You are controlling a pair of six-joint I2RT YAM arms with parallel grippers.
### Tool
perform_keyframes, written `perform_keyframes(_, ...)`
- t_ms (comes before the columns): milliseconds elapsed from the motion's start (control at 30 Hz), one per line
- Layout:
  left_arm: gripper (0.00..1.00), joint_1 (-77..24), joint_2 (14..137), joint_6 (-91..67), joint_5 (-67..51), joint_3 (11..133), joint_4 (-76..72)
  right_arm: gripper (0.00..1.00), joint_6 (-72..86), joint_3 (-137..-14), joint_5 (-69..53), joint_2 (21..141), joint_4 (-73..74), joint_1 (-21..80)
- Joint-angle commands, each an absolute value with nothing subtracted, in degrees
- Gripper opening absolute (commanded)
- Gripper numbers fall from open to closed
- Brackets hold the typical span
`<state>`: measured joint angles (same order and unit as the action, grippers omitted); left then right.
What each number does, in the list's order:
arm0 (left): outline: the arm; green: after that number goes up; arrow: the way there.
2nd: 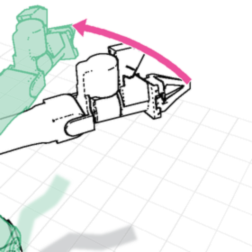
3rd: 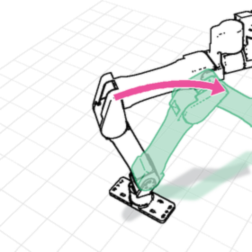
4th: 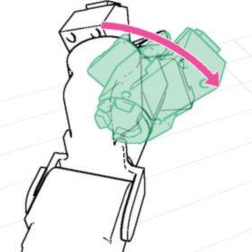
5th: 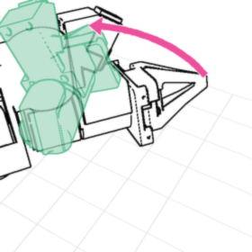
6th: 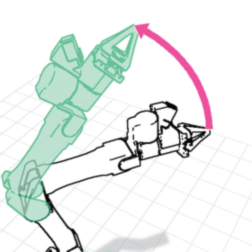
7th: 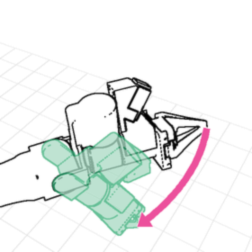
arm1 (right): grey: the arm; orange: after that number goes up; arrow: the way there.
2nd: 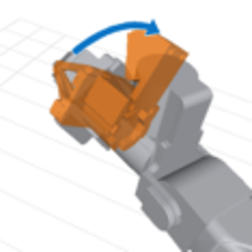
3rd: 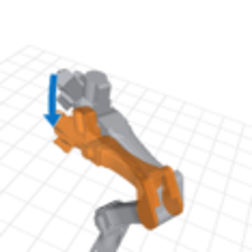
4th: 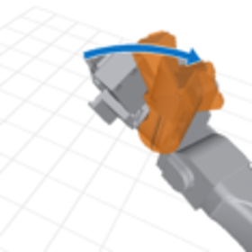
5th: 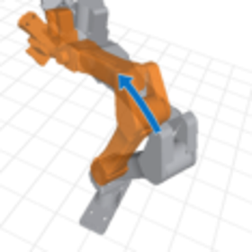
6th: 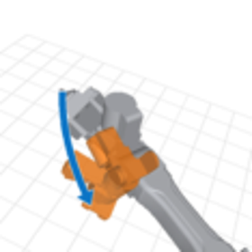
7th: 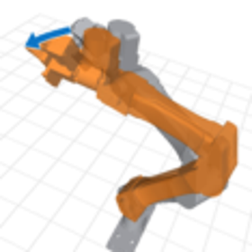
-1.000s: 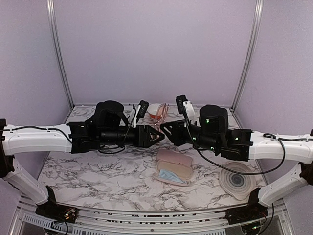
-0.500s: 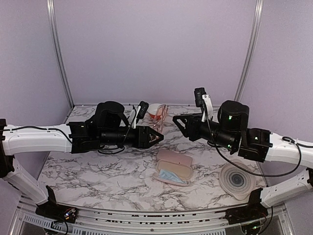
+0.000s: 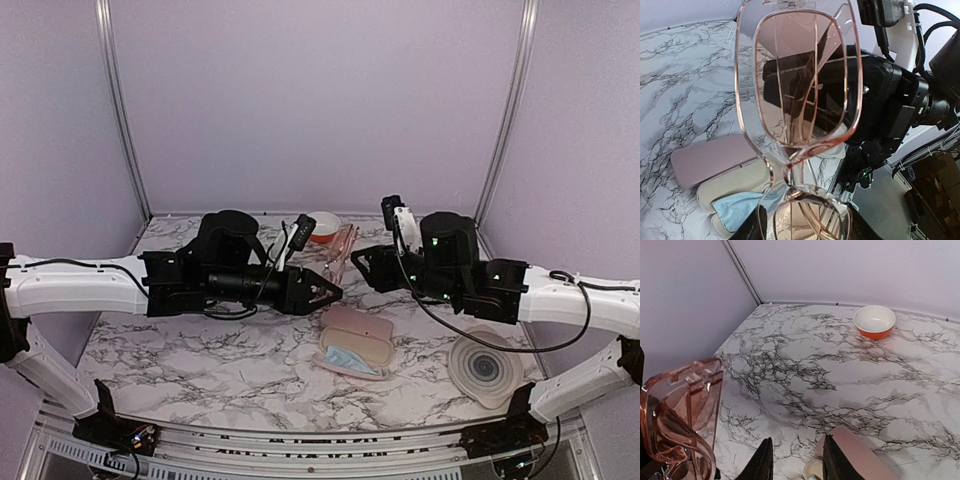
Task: Organize the sunglasses
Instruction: Place the sunglasses in the sunglasses case.
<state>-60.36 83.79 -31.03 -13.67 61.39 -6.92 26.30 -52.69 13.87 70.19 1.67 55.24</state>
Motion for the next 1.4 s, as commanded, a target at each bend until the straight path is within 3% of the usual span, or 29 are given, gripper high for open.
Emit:
perform_keyframes(0,0.25,-60.9,85.3,-29.4,-15.9,63.6,-6.8,0.33,25.4,-56.4,9.8,70.6,-0.2,55.0)
perform_keyframes(300,0.25,-61.4,89.2,-26.2,-15.5,66.2,-3.2,0.33,25.6,-56.8,6.1,69.9,0.1,55.1)
perform_keyframes(467,0.24,-61.4,90.3,-21.7,-14.0,68.6,1.1,0.33,26.6,-56.0,13.4,67.8,7.0,54.9)
perform_keyframes(833,0.25,-61.4,93.7,0.1,-20.5,74.8,14.8,0.36,29.7,-49.7,28.9,55.9,24.1,53.8)
perform_keyframes(1167,0.33,-61.4,101.1,17.9,-17.2,80.2,25.0,0.37,32.0,-46.0,30.0,50.7,29.3,53.4)
perform_keyframes(1367,0.28,-61.5,108.2,26.1,-14.3,85.9,30.8,0.39,31.2,-43.7,28.9,50.3,28.3,53.3)
